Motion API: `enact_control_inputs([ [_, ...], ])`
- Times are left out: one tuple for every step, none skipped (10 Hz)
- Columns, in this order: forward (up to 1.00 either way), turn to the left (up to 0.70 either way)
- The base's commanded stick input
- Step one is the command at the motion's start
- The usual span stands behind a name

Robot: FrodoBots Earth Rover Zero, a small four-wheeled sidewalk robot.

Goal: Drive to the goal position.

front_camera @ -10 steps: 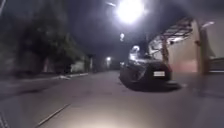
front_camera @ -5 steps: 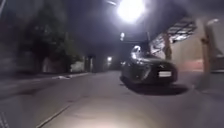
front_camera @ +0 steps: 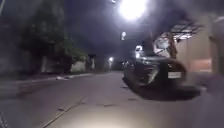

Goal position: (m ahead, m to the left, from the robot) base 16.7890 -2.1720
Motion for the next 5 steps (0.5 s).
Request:
enact_control_inputs([
  [0.70, 0.00],
  [0.70, 0.00],
  [0.70, 0.00],
  [0.70, 0.00],
  [0.70, 0.00],
])
